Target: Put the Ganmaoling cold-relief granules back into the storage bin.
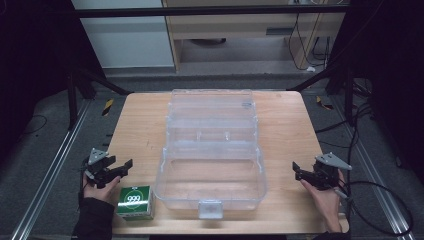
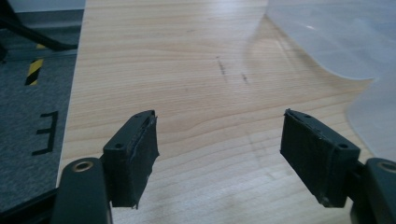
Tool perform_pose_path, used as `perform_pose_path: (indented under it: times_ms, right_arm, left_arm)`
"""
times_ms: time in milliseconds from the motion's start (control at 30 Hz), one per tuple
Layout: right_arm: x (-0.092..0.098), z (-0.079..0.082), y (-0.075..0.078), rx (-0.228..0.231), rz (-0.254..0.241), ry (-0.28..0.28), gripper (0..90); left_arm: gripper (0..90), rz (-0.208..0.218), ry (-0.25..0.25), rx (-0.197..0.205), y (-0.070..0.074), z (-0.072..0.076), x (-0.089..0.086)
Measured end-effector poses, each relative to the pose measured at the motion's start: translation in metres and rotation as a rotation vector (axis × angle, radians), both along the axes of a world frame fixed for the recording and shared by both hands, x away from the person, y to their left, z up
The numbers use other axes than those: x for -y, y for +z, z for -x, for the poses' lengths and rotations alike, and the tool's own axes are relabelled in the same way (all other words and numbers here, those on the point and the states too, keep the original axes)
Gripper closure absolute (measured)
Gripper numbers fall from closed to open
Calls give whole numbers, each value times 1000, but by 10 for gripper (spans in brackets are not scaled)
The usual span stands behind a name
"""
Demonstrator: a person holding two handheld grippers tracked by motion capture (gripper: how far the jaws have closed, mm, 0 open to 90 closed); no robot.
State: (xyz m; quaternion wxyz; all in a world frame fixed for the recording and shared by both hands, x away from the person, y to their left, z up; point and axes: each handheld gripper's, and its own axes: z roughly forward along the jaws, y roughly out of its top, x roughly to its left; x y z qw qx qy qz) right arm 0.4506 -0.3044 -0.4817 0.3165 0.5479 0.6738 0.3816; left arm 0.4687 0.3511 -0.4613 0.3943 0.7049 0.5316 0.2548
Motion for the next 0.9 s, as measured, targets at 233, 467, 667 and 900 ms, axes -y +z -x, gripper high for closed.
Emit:
perform_pose_path:
  times_ms: [233,467,667,900]
  right_arm:
    - [5,4,-2,-4,22,-11,110]
    - [8,6,-4,-4,27,-15,110]
    - [10,8,-5,-3,34,-13,109]
    - [9,9,-5,-4,45,-4,103]
  left_arm:
    - [274,24,-103,5,18,5,-1]
    - [259,14,-213,8,36,10,2]
    - [236,1,-282,16,51,13,6]
    - [215,-40,-372,-24,63,18,7]
